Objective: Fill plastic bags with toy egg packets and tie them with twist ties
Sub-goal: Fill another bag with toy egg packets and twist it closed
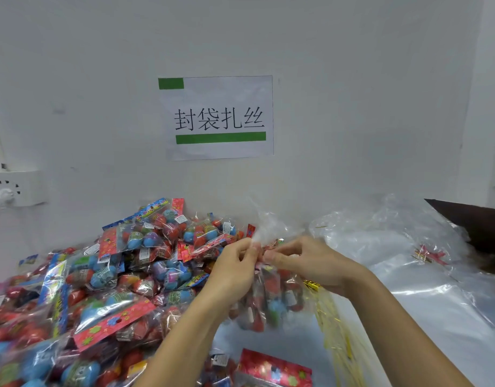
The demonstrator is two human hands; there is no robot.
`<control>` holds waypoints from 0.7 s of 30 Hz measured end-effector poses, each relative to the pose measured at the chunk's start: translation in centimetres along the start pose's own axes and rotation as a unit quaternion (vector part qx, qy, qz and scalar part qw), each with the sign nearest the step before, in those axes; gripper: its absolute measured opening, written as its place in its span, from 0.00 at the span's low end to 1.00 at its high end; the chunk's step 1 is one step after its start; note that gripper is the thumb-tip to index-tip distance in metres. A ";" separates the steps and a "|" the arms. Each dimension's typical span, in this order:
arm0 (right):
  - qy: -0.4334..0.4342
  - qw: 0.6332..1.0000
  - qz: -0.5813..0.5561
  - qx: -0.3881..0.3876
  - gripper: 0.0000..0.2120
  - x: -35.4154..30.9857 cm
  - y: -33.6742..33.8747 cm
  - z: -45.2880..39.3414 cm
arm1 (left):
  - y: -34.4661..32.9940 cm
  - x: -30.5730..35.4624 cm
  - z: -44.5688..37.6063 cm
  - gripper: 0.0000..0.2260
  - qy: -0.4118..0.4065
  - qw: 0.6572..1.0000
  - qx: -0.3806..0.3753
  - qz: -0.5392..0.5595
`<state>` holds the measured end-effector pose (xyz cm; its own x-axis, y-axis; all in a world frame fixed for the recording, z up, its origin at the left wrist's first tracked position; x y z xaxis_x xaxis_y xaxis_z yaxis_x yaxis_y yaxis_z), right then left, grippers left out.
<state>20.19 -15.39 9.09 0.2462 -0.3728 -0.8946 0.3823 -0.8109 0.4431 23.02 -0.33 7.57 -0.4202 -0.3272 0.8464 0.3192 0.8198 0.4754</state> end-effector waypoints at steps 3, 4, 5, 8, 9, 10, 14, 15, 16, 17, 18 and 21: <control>-0.008 0.997 0.053 0.051 0.15 -0.5 -0.1 -0.8 | -0.8 0.9 0.4 0.11 0.015 0.994 0.069 -0.085; -0.009 0.996 0.058 0.072 0.17 -0.5 0.0 -1.1 | -1.1 1.1 0.6 0.11 0.022 0.988 0.088 -0.126; -0.010 0.994 0.057 0.088 0.19 -0.4 0.0 -1.3 | -1.5 1.3 0.7 0.11 0.030 0.979 0.104 -0.173; -0.017 0.993 0.048 0.103 0.25 -0.4 0.1 -1.3 | -1.8 1.5 1.0 0.11 0.044 0.955 0.135 -0.260; -0.013 0.994 0.038 0.103 0.27 -0.5 0.1 -1.2 | -1.8 1.5 0.9 0.11 0.040 0.954 0.134 -0.266; -0.008 0.995 0.019 0.102 0.28 -0.5 0.1 -1.1 | -1.7 1.6 1.0 0.11 0.034 0.954 0.131 -0.268; 0.025 0.991 -0.068 0.110 0.27 -0.4 -0.2 -1.2 | -1.5 1.8 0.8 0.15 0.018 0.962 0.102 -0.253; 0.028 0.990 -0.081 0.116 0.26 -0.2 -0.2 -1.3 | -1.4 1.8 0.7 0.16 0.019 0.965 0.090 -0.246; 0.029 0.988 -0.089 0.125 0.23 -0.1 -0.3 -1.4 | -1.3 1.9 0.7 0.18 0.019 0.967 0.078 -0.240; 0.031 0.986 -0.098 0.133 0.20 0.1 -0.2 -1.6 | -1.1 1.9 0.6 0.19 0.015 0.970 0.067 -0.233; 0.032 0.984 -0.108 0.140 0.17 0.2 -0.2 -1.7 | -0.9 1.9 0.6 0.20 0.011 0.973 0.056 -0.225; 0.054 0.975 -0.148 0.156 0.13 0.5 -0.2 -1.9 | -0.6 2.1 0.7 0.18 -0.008 0.982 0.026 -0.185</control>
<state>21.95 -14.56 8.66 0.2659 -0.0662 -0.9617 0.1656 -0.9797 0.1132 21.41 -1.16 8.89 -0.5126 -0.6006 0.6136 0.0975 0.6693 0.7366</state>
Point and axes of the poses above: each hand's wrist, its own z-axis away from the middle knuckle, its own y-axis out of the back of the hand, x = y × z, the point moved 4 cm from there along -z, towards the middle knuckle, and after that the axes turned 15 degrees about -x, right-handed, at the moved point
